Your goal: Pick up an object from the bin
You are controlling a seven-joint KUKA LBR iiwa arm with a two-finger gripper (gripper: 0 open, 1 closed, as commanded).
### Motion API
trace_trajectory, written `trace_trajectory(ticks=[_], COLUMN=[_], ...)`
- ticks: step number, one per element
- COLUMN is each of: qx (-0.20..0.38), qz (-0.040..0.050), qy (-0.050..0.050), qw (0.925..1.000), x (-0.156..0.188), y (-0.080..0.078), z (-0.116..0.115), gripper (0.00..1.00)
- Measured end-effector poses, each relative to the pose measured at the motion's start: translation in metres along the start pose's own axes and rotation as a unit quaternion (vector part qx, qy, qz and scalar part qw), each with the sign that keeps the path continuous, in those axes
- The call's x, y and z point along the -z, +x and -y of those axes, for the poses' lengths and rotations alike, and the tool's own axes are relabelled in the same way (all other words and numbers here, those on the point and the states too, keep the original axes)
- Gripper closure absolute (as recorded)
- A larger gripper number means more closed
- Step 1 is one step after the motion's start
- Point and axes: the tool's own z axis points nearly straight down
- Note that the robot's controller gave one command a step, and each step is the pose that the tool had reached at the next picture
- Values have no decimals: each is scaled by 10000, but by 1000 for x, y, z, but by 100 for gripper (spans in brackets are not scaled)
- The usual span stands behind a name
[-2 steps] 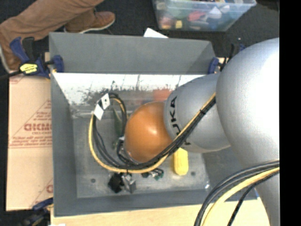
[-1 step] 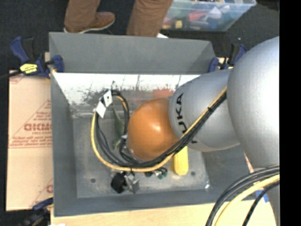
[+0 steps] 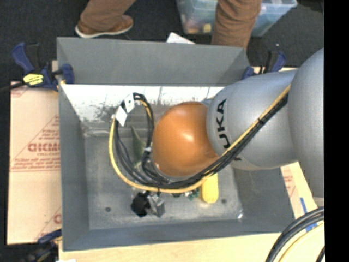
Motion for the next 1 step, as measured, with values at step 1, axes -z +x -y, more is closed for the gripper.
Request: trace_trajectory(ticks=[1], qx=[-2], qz=[5], qy=[3], qw=[10000], x=[34], y=[-1], z=[0], gripper=[100])
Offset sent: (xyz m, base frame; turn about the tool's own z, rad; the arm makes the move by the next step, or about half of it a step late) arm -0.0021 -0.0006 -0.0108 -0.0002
